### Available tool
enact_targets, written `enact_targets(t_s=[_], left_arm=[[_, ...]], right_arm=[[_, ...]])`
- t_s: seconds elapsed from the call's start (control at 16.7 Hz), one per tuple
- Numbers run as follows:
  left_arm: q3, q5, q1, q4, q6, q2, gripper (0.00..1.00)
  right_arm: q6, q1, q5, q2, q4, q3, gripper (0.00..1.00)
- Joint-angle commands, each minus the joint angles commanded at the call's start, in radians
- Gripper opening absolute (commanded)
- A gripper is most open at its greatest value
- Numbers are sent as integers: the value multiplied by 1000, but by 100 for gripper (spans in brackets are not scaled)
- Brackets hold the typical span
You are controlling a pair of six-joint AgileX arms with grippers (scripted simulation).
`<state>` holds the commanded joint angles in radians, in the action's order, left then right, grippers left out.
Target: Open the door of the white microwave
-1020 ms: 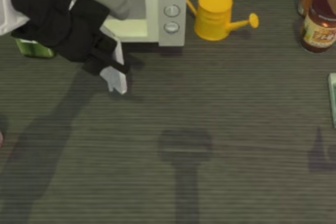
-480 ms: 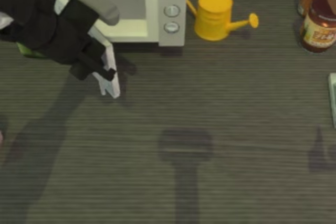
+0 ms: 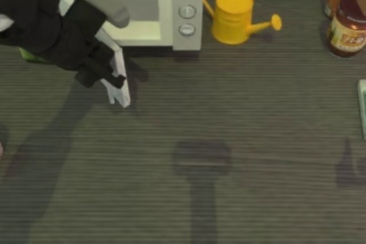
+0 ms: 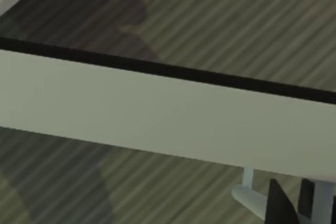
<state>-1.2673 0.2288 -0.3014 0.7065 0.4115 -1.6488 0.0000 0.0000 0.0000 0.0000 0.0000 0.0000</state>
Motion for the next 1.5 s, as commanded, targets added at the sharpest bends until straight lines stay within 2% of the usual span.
enact_targets(t_s=[0.9,1.32,1.5], left_arm=[[3,5,-2,1,1,-2,0],[16,79,69,56,170,10,0],[15,92,81,58,193,20,0]], right_arm=[[0,0,0,0,0,0,100],[0,0,0,0,0,0,100],[0,0,0,0,0,0,100]])
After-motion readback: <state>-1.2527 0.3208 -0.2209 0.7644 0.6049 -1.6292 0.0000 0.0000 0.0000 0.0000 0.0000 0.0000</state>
